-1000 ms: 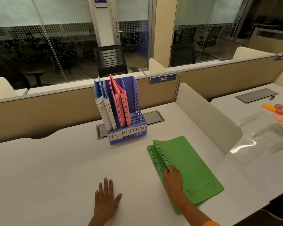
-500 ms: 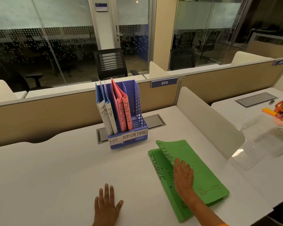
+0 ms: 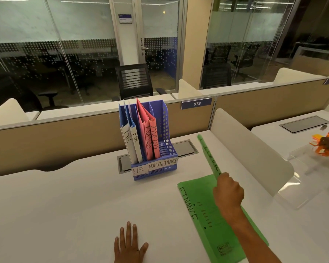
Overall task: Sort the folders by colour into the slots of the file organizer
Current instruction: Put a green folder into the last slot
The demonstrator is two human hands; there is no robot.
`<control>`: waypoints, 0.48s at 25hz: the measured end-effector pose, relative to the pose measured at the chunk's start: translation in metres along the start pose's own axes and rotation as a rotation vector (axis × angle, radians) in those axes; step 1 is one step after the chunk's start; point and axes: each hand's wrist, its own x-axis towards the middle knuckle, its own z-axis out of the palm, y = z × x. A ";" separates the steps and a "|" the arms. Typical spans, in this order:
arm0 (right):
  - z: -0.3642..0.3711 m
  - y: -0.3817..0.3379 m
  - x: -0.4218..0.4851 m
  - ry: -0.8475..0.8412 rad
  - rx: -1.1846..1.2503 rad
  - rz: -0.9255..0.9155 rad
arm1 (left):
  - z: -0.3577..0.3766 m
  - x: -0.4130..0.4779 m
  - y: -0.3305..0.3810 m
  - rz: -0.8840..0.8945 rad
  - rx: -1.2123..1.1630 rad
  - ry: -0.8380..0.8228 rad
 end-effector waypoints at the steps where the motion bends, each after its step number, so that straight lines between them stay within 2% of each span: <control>1: -0.010 -0.003 0.001 0.088 0.084 -0.008 | 0.000 0.001 -0.001 0.005 0.006 -0.002; 4: -0.030 -0.019 0.011 0.280 0.411 -0.030 | 0.002 0.002 -0.002 0.031 -0.001 0.015; 8: -0.038 -0.054 0.039 0.311 0.889 -0.004 | 0.005 0.008 -0.002 0.042 0.006 0.021; 12: -0.031 -0.097 0.068 0.377 1.237 -0.016 | 0.001 0.017 -0.011 0.048 -0.041 -0.079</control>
